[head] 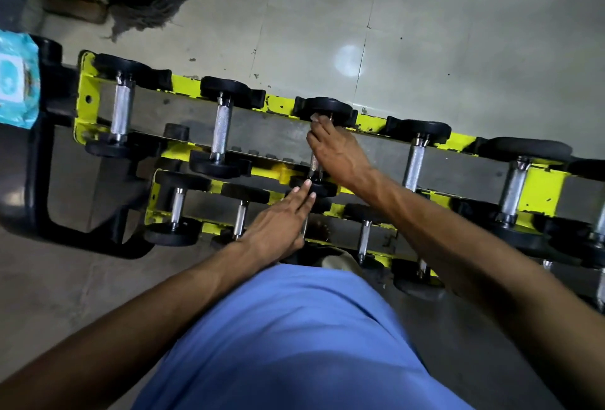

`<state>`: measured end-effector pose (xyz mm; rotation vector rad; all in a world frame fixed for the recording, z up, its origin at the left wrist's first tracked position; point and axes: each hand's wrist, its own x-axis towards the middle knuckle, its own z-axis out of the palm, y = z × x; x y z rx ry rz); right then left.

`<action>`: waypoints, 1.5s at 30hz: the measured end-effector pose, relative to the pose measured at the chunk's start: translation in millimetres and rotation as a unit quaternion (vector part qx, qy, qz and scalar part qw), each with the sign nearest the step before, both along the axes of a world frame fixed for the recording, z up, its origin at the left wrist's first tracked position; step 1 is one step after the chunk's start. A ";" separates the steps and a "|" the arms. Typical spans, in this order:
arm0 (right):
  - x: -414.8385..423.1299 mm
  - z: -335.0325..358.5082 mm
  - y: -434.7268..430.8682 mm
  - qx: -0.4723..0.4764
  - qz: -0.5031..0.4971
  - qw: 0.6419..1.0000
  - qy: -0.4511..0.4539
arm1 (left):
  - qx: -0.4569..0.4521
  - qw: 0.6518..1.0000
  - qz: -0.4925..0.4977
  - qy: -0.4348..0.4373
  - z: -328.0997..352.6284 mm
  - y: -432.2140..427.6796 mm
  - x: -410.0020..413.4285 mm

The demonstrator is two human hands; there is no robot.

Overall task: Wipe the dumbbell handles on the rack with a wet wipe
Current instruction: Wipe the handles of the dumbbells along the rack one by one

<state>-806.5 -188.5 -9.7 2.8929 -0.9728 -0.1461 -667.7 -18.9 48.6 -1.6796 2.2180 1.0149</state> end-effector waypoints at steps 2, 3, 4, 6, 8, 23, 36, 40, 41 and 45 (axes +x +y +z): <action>15.9 16.1 -9.6 0.000 0.030 0.998 0.058 | -0.001 1.000 -0.006 -0.011 0.0 -0.8 -3.0; 25.7 24.6 -14.1 0.014 0.047 0.994 0.094 | -0.002 1.000 -0.010 -0.018 -0.6 -0.6 -4.0; 35.0 28.0 -17.5 0.049 0.062 0.987 0.140 | -0.005 1.000 -0.012 -0.022 -2.3 -0.1 -4.8; 48.5 29.0 -14.6 0.161 0.083 0.953 0.244 | -0.013 1.000 -0.009 -0.022 -5.2 1.2 -7.0; 53.9 27.9 -5.0 0.244 0.087 0.920 0.295 | -0.021 0.999 -0.004 -0.026 -7.4 1.8 -8.7; 40.7 64.8 -36.8 0.127 0.068 0.969 0.200 | -0.030 0.999 -0.021 -0.018 -14.5 1.9 0.6; 42.6 51.3 -0.6 0.219 0.066 0.946 0.230 | -0.039 0.998 -0.038 -0.010 -11.7 -2.1 7.8; 49.4 56.6 0.6 0.155 0.101 0.951 0.250 | -0.046 0.998 -0.039 -0.011 -12.1 -2.5 11.5; 48.0 57.8 -1.0 0.122 0.101 0.960 0.231 | -0.043 0.998 -0.037 -0.010 -12.0 -2.0 12.2; 36.1 56.5 20.5 0.138 0.093 0.972 0.168 | -0.036 0.999 -0.026 -0.002 -10.3 -0.2 12.8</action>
